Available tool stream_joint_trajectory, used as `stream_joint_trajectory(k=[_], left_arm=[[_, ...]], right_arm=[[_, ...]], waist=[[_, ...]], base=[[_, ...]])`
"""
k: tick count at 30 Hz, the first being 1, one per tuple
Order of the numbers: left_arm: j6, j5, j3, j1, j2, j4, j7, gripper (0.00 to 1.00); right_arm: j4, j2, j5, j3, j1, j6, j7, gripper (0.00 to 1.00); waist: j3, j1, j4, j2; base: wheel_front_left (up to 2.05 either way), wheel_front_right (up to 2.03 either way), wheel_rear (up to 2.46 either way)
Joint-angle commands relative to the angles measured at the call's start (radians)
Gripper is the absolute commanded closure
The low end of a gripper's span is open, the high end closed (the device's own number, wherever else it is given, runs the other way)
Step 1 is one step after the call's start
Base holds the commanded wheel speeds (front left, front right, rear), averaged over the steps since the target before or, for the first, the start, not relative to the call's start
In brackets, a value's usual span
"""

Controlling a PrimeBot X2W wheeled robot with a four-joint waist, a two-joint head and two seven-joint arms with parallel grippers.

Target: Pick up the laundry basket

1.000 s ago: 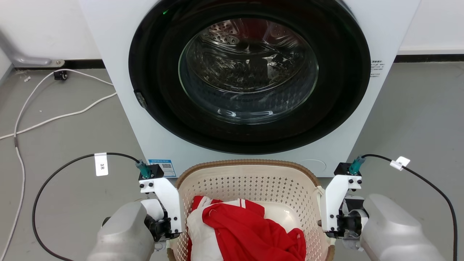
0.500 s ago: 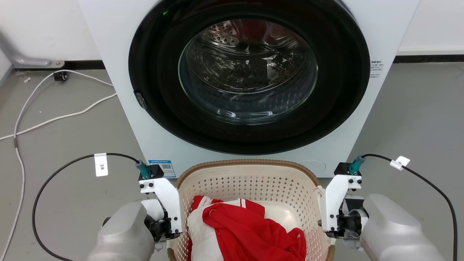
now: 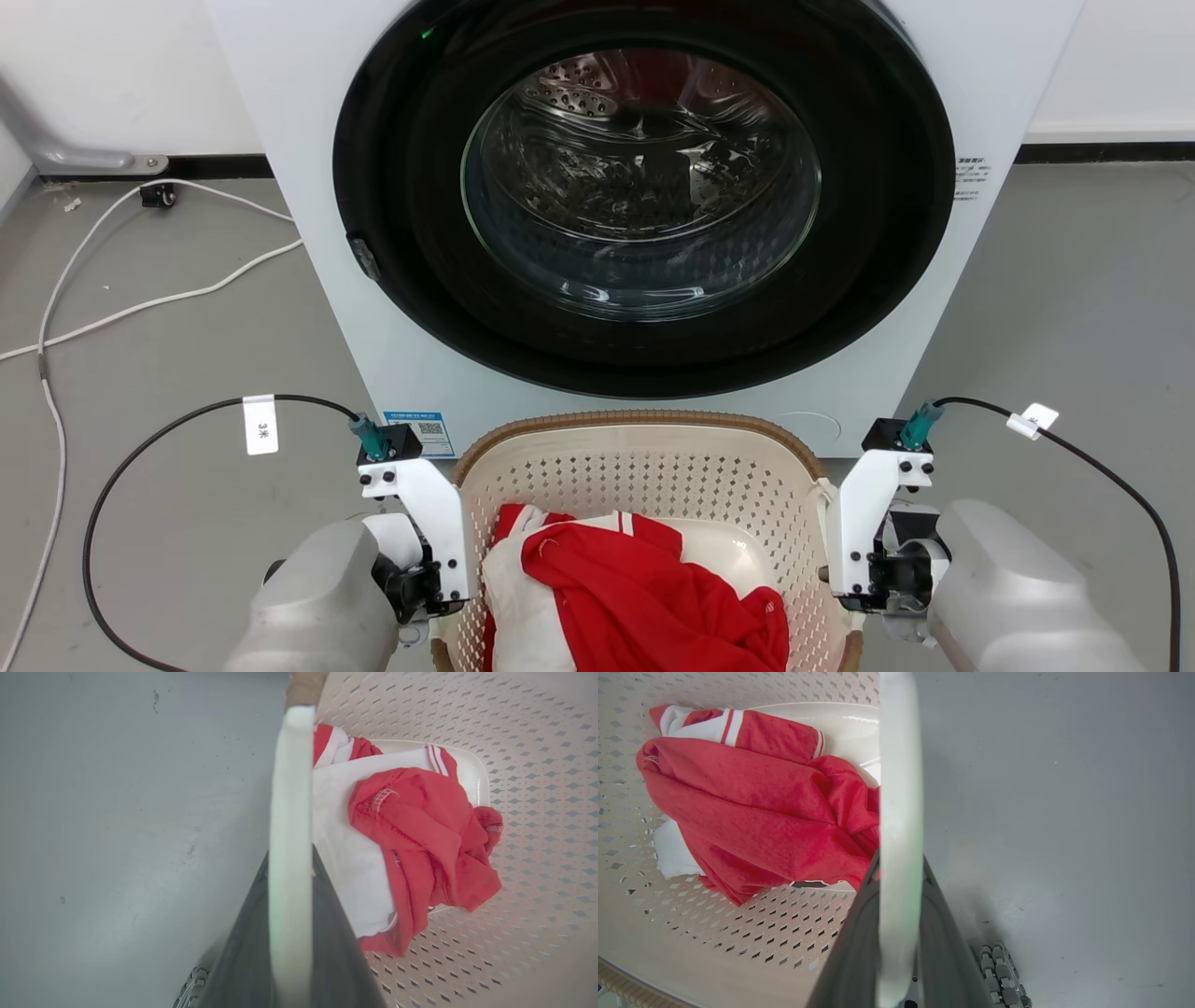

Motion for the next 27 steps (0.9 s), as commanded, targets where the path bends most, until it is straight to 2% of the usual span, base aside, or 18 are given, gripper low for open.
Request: stream_joint_trajectory(k=[1, 27], left_arm=[[-0.002, -0.008, -0.002, -0.014, -0.008, -0.004, -0.005, 1.0], [-0.002, -0.026, -0.018, -0.019, -0.007, -0.005, -0.014, 1.0]], right_arm=[[-0.005, 0.015, -0.003, -0.004, 0.013, 0.012, 0.004, 1.0], [-0.005, 0.02, -0.019, -0.031, 0.017, 0.012, 0.003, 1.0]], waist=[[0.001, 0.0, 0.0, 0.0], [0.004, 0.0, 0.0, 0.0]], base=[[0.0, 0.0, 0.0], [0.0, 0.0, 0.0]])
